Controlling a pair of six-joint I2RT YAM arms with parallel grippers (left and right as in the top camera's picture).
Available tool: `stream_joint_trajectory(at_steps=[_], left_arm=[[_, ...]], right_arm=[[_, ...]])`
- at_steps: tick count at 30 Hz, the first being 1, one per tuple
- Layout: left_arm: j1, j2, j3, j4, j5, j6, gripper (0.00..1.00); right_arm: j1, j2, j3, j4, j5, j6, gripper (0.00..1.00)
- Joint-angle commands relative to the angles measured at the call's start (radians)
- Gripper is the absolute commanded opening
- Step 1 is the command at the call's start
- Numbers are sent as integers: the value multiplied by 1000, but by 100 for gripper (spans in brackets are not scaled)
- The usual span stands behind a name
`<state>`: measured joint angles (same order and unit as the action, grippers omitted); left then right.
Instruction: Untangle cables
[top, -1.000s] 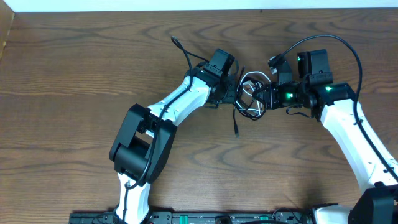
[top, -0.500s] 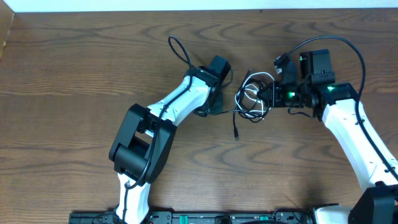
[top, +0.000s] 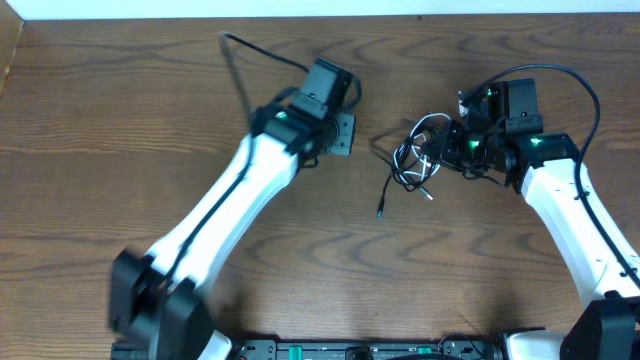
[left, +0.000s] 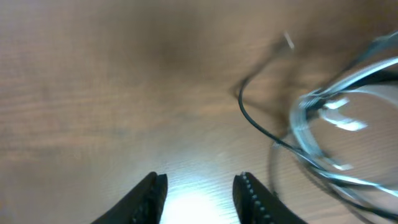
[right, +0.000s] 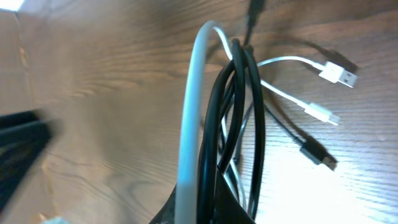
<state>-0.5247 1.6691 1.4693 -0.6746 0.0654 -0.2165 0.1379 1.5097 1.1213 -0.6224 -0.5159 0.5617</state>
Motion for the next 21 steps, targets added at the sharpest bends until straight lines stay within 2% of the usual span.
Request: stream_joint_trajectory(at_steps=[1,13,21], left_arm=[[2,-19,8,25,176,101,44],[2,16,7,111,647,473,44],[2,17,7,129,672,512,44]], right_arm=[[-6,-24,2,46,-126,101,1],[-45,-24,2,247,-444,238,1],[-85,-24,2,301,-509,253,1]])
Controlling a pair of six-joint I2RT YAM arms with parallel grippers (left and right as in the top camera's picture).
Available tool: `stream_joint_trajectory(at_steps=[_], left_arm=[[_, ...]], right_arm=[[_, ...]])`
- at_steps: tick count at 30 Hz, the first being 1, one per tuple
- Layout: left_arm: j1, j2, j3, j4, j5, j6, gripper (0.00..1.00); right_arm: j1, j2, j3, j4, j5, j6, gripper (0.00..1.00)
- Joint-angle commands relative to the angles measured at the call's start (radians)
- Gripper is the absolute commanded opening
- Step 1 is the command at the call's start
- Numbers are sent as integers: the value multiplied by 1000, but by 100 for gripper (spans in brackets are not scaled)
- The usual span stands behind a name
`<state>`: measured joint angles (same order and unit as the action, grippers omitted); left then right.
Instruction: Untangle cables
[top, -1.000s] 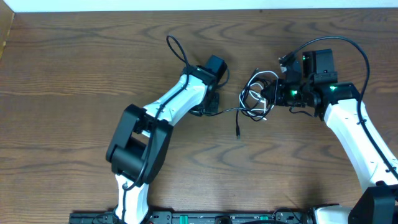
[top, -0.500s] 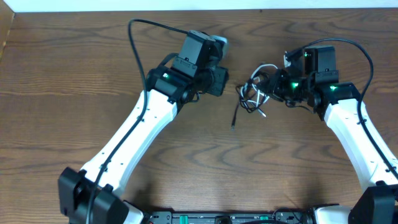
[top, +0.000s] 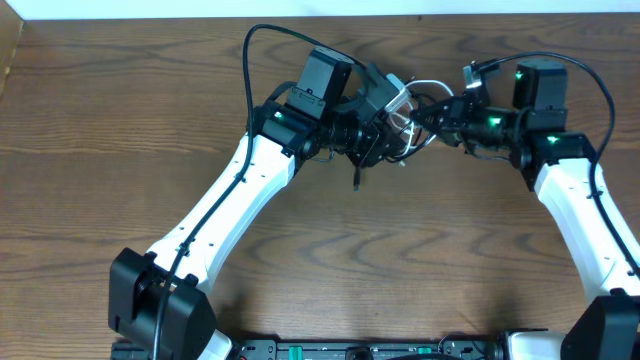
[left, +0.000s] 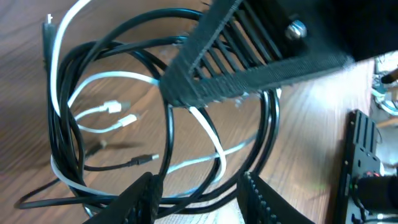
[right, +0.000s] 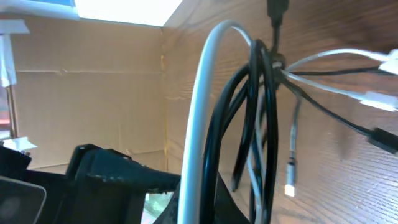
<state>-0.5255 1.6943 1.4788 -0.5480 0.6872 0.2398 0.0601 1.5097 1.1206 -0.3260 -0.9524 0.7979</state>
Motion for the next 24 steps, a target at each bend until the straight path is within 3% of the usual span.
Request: stream_joint_trajectory(at_steps=[1,10,21,24], left_arm=[[3,-6,-3,-1,50,92,43],[2,59,-4,0,50,253,43],[-25,122,-4,87,91,257,43],[-47,123,-4,87,91,257,36]], right_arm=[[-9,-24,3,5,-77,17,1],[-9,-24,3,5,-110,16,1],[-9,-24,3,6,-117,16,1],[-9,-24,3,11,-116,16,1]])
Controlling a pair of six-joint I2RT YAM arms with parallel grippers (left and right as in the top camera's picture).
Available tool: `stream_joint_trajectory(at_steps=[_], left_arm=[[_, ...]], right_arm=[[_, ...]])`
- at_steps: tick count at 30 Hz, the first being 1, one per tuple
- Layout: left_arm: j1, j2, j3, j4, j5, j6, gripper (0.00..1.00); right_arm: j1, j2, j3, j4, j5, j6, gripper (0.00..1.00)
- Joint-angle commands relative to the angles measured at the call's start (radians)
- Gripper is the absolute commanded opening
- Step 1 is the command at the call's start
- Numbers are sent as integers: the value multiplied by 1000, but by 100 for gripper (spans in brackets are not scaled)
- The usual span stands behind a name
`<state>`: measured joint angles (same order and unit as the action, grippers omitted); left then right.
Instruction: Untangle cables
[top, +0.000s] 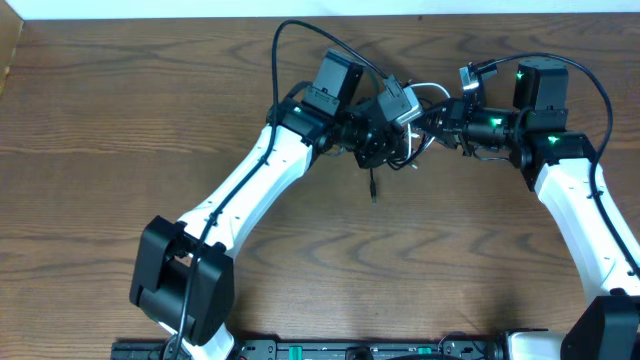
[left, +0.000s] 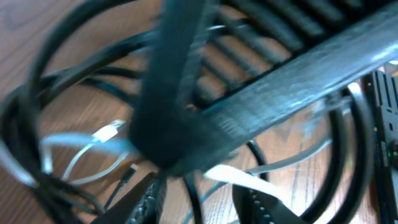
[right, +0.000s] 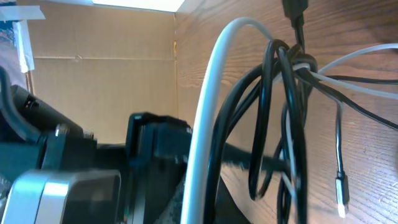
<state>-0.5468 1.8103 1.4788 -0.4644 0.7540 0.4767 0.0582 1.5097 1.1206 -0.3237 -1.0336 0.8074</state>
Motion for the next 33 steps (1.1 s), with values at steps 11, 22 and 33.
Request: stream_joint_trajectory(at_steps=[11,22,33], left_arm=[[-41,7,-4,1,21,14,7],[77,6,-4,1,20,-472,8],[209,-11,-4,-8,21,-666,8]], right_arm=[[-20,-24,3,18,-35,0,1],[-93,-24,3,-186,393,-140,1],[-90,-24,3,-494,960,-297,1]])
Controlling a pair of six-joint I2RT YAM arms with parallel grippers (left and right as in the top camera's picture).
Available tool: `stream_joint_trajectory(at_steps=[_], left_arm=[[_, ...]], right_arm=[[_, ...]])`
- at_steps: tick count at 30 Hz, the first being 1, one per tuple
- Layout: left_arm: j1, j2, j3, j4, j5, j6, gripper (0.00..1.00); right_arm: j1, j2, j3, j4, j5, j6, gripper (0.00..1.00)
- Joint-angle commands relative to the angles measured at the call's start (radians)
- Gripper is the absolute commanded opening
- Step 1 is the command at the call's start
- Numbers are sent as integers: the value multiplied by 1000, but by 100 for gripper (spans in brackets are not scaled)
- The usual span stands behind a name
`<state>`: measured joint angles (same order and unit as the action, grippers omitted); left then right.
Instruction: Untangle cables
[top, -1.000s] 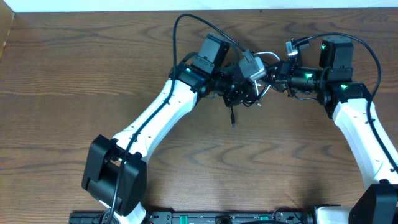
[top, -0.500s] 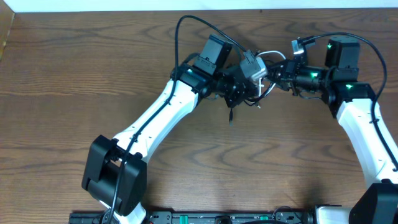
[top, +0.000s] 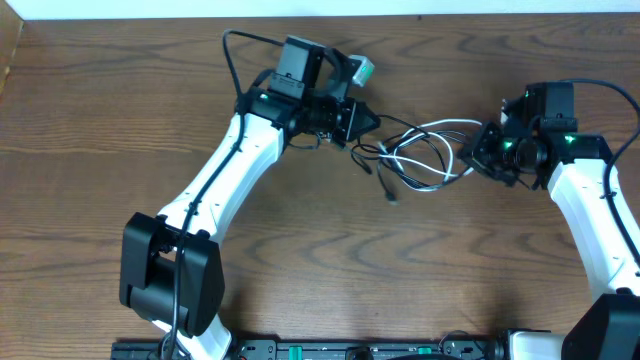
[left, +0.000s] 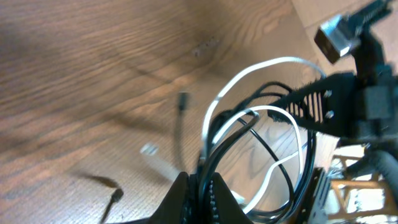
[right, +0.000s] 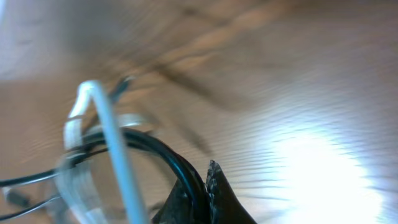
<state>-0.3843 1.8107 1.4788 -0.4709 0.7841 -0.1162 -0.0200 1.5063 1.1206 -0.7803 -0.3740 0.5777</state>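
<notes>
A tangle of black and white cables (top: 420, 155) hangs stretched between my two grippers over the middle back of the table. My left gripper (top: 362, 118) is shut on black strands at the bundle's left end, seen pinched between its fingers (left: 199, 186). My right gripper (top: 478, 152) is shut on a black cable (right: 155, 146) at the right end, beside a white cable (right: 109, 130). Loose plug ends (top: 391, 198) dangle below the bundle. The white loops (left: 261, 68) spread out toward the right arm in the left wrist view.
The wooden table (top: 320, 290) runs under both arms. A white wall edge lies along the back. Each arm's own black lead (top: 240, 45) loops above it. The right wrist view is blurred.
My left gripper was open, pushed into the bundle; it is now shut on black strands. Both grippers stand farther apart, and the bundle is drawn out between them.
First my right gripper held the cable bunch at the right while my left gripper hovered open some way left. Then the two met at the back middle, the open left fingers among the loops. Now both are shut on the cables and apart, the tangle spread.
</notes>
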Motion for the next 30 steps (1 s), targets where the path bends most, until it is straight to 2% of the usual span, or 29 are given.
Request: stream_joint_trajectory(at_steps=[1,8,18,20,23,27,29,30], left_arm=[[55,-21,-4,-2,-9,-77,7],[120,-129,-4,0,-11,-81,7],[198,-212,-4,-49,-63,-81,8],[187,-207,-4,-86,-63,-80,7],[153,-196,-4,-126,-64,-58,7],[106,-183,-4,-157,-135,-38,7],[88,-182,-4,-161,-158,-38,8],[82,-182,-4,-161,-158,-38,8]], right_arm=[[-12,-20,2,-53,334,-72,1],[-12,-20,-48,-91,501,-89,1],[-16,-20,-127,-70,512,-89,1],[-16,-20,-127,-49,396,-136,1],[-11,-21,-126,24,76,-307,2],[2,-21,-126,148,-369,-404,11],[12,-21,-124,221,-514,-402,22],[17,-21,-124,249,-551,-399,34]])
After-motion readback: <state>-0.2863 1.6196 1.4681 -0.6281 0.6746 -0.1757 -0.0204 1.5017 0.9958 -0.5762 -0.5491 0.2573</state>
